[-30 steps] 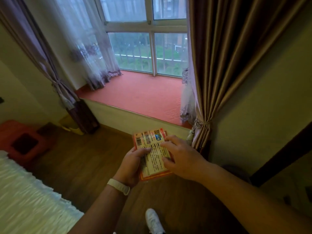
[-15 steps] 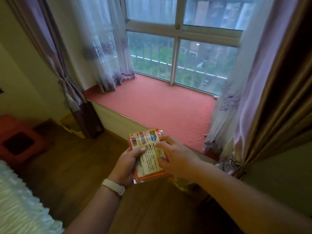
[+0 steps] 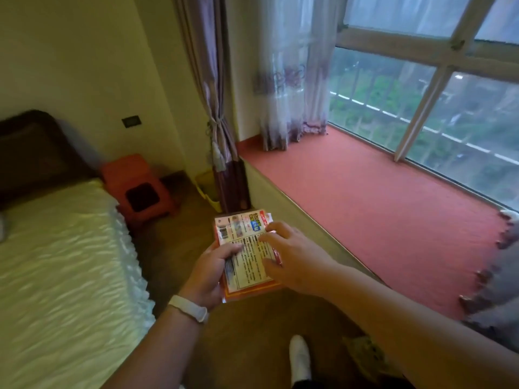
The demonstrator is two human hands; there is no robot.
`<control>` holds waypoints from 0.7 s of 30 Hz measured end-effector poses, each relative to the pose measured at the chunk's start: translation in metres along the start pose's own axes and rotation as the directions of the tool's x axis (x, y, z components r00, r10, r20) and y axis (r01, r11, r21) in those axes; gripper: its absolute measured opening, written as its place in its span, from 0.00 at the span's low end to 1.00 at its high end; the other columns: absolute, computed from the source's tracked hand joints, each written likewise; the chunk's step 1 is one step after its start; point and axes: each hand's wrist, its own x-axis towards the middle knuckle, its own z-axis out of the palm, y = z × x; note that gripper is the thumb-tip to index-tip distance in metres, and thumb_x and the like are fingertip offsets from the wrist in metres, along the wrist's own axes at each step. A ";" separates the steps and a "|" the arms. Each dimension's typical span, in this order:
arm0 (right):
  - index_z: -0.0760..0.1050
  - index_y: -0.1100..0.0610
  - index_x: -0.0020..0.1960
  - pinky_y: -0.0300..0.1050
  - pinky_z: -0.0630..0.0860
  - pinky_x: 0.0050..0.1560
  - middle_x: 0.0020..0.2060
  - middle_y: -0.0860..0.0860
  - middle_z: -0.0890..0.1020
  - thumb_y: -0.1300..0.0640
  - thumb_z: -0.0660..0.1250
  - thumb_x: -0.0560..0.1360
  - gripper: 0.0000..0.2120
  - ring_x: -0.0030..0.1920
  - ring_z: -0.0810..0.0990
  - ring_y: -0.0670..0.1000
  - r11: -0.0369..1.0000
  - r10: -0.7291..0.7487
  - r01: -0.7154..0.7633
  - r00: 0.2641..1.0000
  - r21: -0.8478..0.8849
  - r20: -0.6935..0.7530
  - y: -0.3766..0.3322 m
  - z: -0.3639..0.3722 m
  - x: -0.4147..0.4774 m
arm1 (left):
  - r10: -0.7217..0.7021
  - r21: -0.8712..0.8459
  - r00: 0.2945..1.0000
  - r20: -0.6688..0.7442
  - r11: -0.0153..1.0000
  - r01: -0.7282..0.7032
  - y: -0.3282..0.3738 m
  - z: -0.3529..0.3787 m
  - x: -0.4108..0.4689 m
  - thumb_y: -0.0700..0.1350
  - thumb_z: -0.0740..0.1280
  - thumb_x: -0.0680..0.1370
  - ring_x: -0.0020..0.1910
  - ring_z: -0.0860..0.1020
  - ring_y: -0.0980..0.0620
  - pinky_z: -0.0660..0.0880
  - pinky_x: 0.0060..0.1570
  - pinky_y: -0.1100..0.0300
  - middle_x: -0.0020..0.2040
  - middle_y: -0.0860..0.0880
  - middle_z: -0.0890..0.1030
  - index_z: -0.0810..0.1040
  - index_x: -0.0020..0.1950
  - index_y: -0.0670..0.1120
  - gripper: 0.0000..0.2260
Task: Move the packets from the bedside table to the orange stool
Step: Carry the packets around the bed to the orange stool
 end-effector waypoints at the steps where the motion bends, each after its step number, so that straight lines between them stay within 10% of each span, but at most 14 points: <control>1: 0.62 0.46 0.71 0.47 0.80 0.54 0.72 0.46 0.60 0.45 0.62 0.78 0.23 0.70 0.63 0.53 1.000 -0.028 0.028 1.000 0.010 0.011 0.001 0.001 0.016 | 0.011 0.001 0.999 -0.030 1.000 -0.011 0.006 -0.006 0.007 0.40 0.61 0.80 0.45 0.85 0.41 0.83 0.38 0.48 0.48 0.39 0.86 0.74 0.63 0.44 0.12; 21: 0.61 0.47 0.73 0.50 0.78 0.59 0.73 0.46 0.60 0.48 0.62 0.78 0.25 0.72 0.61 0.52 0.940 -0.330 0.313 0.935 0.134 0.127 0.054 -0.033 0.274 | 0.110 -0.087 0.900 -0.421 0.983 -0.161 0.123 -0.032 0.169 0.43 0.65 0.78 0.51 0.83 0.38 0.78 0.54 0.40 0.55 0.36 0.84 0.77 0.64 0.42 0.15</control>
